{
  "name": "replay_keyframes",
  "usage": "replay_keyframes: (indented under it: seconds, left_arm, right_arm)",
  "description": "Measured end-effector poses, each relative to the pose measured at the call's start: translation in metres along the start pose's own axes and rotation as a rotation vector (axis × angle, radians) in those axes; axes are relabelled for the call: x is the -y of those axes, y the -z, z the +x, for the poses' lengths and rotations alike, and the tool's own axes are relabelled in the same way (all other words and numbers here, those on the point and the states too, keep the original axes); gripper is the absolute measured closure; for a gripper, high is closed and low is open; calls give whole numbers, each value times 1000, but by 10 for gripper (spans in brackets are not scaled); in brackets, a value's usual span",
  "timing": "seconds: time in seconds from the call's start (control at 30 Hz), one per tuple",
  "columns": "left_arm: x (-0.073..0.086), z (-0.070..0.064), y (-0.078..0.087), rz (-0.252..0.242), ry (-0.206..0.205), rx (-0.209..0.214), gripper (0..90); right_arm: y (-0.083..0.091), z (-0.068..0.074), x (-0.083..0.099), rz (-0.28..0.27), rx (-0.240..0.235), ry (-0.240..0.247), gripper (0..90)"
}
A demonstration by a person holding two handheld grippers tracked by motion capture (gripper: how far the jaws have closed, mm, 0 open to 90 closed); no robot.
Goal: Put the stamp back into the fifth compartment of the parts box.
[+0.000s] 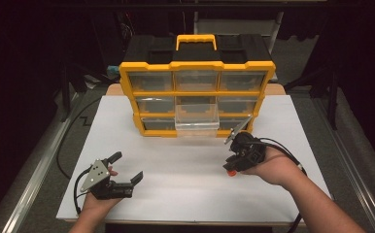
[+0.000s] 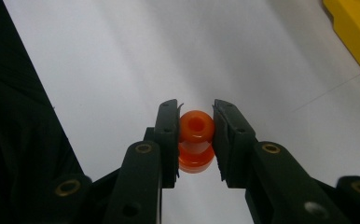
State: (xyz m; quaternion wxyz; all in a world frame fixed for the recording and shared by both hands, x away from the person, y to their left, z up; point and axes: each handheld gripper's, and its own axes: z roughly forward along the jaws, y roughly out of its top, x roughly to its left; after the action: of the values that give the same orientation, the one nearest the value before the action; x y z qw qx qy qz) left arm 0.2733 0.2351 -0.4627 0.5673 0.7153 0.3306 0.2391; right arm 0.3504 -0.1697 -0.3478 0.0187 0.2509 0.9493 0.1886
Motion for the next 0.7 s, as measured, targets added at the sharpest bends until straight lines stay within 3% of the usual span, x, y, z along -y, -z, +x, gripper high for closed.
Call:
replay_keyframes:
  seconds: [0.7]
  left_arm:
    - [0,-1,0,-1,-12,3,3]
  right_arm:
    - [40,-1,-25,10,1,17,737]
